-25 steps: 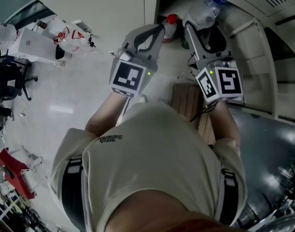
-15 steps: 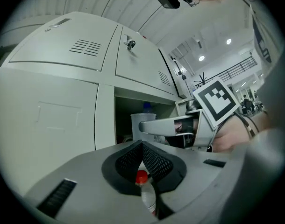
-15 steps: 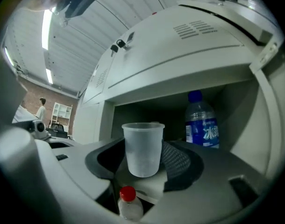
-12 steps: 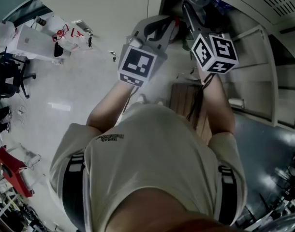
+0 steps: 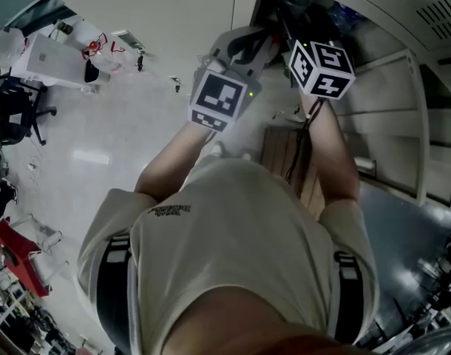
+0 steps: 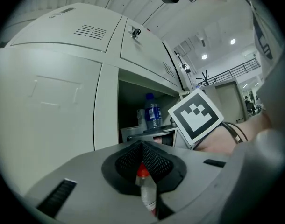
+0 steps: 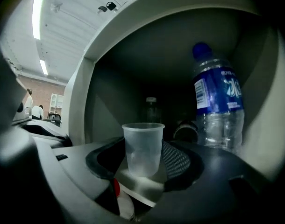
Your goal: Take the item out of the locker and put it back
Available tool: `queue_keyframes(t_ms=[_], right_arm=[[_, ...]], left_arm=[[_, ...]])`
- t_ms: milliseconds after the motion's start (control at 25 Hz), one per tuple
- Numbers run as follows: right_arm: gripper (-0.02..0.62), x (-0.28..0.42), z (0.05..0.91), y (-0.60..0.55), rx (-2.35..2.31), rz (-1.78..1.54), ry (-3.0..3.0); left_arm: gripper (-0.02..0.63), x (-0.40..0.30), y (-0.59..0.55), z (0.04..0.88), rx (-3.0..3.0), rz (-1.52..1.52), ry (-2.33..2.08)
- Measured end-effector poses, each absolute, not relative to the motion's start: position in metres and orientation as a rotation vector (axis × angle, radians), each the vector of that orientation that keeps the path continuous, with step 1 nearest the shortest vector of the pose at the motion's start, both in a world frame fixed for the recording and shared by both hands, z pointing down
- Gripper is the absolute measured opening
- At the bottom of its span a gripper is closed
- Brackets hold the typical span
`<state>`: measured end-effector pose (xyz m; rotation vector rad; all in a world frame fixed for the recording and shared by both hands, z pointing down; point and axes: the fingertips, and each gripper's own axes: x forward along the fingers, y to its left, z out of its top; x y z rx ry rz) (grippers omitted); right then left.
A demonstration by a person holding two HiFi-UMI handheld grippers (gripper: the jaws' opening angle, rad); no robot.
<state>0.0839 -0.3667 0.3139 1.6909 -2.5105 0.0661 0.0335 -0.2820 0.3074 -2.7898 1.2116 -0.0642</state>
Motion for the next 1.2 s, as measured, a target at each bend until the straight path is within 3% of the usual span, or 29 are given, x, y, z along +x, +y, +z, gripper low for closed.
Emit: queue_keyframes(t_ms=[1000, 1080, 1200], right_arm=[[0.264, 0.084, 0.341, -0.369, 1.639, 0.237, -2.494], [0.302, 0.086, 0.339, -0.367, 1.642, 0.225, -2.492], [0.302, 0.087, 0.336, -0.364, 1.646, 0.209, -2.494]], left_arm=[[0.012, 0.042, -0.281, 0.33, -2.831, -0.105, 1.203], [0.012, 0.042, -0.28, 0.331, -2.83, -0.112, 1.205], [0.012, 0.042, -0.279, 0.331, -2.827, -0.119, 1.209]])
